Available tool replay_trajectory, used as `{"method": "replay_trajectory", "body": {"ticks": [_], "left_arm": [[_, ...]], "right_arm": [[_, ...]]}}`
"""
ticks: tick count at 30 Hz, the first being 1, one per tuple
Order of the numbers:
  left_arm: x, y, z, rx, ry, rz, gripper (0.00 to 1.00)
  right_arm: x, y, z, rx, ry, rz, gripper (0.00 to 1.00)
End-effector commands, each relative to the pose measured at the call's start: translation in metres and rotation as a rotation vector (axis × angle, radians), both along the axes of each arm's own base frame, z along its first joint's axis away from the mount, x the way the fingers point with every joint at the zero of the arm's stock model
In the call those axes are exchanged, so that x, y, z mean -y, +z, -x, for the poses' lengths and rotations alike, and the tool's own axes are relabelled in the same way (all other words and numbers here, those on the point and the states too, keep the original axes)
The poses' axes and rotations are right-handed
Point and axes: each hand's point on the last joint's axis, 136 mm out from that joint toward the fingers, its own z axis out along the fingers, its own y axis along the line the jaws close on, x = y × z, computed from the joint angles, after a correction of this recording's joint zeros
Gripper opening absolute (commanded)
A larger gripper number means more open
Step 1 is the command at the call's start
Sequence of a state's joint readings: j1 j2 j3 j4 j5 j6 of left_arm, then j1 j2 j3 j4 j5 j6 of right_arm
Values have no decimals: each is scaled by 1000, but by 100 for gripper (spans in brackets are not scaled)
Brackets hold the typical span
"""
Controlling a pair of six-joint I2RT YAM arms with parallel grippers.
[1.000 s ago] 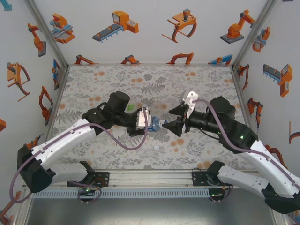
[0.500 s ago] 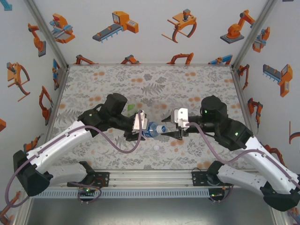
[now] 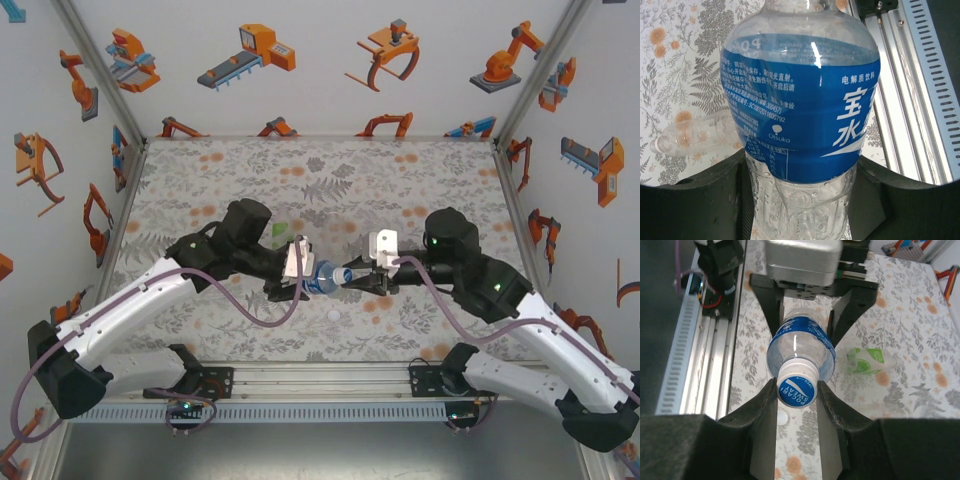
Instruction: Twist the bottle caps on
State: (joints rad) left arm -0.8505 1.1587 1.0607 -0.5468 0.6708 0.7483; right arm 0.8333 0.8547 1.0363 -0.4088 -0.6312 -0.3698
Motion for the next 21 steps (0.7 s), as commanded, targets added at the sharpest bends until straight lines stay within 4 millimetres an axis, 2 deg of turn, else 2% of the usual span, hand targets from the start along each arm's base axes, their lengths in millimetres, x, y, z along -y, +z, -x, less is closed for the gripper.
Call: {"method": "replay_trajectory", "body": {"ticks": [1, 2, 4, 6, 8, 11, 15, 18, 21], "left_arm": [[8, 10, -11, 54, 29, 37, 0], [9, 9, -16, 68, 44, 40, 0], [13, 9, -23, 94, 61, 49, 0], [16, 8, -29, 111, 70, 53, 0], [19, 6, -33, 123, 72, 51, 0], [23, 4, -38, 137, 73, 54, 0], [26, -1, -41, 141, 65, 45, 0], [27, -2, -41, 142, 59, 41, 0], [27, -4, -40, 143, 57, 39, 0]], "right_arm": [[-2, 11, -23, -240, -178, -139, 8], [0, 10, -33, -337, -256, -184, 1], [10, 4, -57, -527, -448, -272, 0], [28, -9, -83, -763, -689, -378, 0], [43, -28, -96, -991, -877, -424, 0], [45, -47, -102, -1242, -1004, -464, 0], [44, -55, -107, -1362, -1077, -487, 0], [50, -57, -109, -1347, -1141, -455, 0], [42, -50, -113, -1294, -1104, -438, 0]]}}
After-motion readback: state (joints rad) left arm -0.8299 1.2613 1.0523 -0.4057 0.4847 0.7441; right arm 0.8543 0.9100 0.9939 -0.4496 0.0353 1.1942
